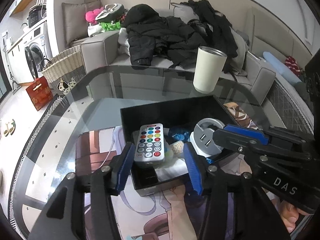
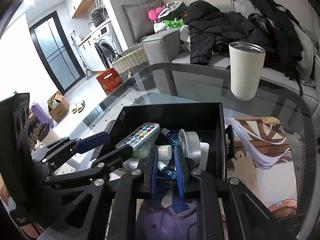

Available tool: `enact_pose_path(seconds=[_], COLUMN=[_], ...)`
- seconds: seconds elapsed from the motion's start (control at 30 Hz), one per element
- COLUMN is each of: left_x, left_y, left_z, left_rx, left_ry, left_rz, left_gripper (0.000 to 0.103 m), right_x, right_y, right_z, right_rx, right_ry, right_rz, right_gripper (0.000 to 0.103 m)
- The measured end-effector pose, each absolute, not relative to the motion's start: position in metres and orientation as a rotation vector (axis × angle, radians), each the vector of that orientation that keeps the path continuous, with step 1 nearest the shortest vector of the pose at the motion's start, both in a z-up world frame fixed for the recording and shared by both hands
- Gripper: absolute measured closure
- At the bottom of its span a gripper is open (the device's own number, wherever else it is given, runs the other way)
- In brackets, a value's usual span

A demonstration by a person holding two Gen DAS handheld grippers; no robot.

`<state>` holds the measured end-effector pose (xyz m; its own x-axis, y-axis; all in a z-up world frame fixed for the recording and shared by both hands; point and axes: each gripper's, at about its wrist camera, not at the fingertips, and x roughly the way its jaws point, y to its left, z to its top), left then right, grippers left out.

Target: Organize rigid objects

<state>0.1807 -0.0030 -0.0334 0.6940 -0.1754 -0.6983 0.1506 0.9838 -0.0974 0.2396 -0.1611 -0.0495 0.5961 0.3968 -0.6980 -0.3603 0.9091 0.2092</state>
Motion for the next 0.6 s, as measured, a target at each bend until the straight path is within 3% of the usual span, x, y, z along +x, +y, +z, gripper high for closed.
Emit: enact_pose_path(seconds=[0.23,0.6], left_x=[0.157,0.116], left_y=[-0.002,-0.006], left_z=[-0.010,0.025], left_rx=[-0.021,0.038], left_ry=[0.660,0.341], left_rz=[-0.126,-0.001], left_gripper=[0.046,0.045], right_x=[0.217,0.165], right_y=[-0.164,-0.175], right_z=[-0.031,0.009], right_rx=[0.026,-0.010], right_ry=[0.713,0.421], right_rz=[0.426,0.387], right_gripper=[0.076,0.048])
